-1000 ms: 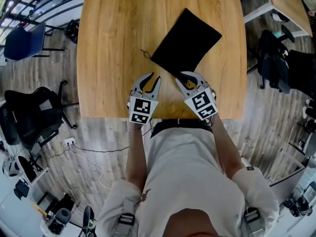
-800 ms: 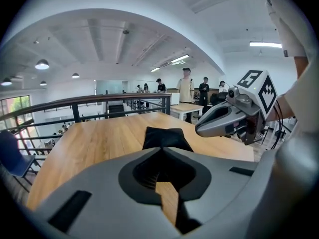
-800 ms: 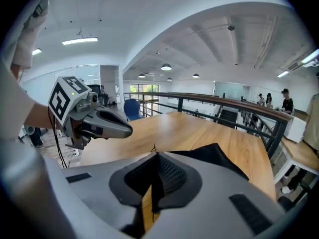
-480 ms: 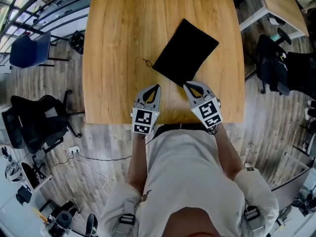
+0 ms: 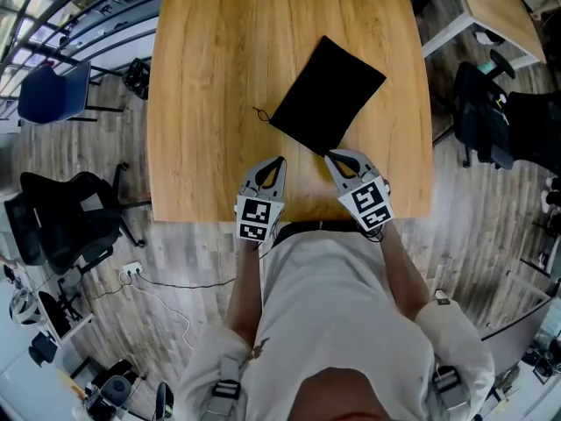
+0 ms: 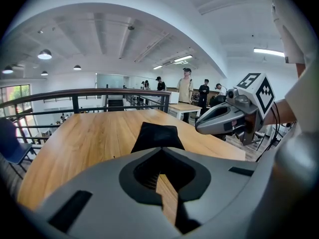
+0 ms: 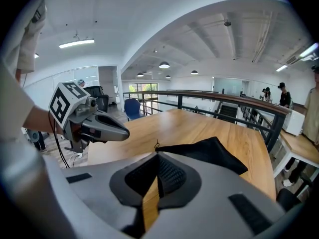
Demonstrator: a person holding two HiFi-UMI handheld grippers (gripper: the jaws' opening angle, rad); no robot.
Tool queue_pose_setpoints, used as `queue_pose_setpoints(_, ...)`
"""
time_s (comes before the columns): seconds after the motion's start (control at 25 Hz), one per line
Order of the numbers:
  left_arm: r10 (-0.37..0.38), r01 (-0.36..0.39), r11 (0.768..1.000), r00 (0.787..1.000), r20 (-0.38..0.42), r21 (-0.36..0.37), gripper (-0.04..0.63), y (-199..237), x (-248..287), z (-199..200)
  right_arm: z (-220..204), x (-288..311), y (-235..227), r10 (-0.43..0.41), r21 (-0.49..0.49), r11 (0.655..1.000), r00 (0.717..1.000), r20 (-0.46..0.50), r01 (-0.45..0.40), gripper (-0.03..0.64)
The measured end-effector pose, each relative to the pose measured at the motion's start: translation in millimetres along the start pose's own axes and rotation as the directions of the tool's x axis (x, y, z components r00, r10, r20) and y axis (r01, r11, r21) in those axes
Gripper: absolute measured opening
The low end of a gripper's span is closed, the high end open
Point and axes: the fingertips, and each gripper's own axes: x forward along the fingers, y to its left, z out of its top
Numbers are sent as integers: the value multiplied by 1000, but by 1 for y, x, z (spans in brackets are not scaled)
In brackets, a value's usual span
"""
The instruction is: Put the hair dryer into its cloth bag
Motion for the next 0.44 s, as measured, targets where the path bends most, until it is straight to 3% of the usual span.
queue_pose_setpoints(0.44, 9, -8, 1000, 1000, -22, 16, 18, -1, 6, -2, -3, 1, -5, 7, 1, 1000, 1000, -10, -7, 20)
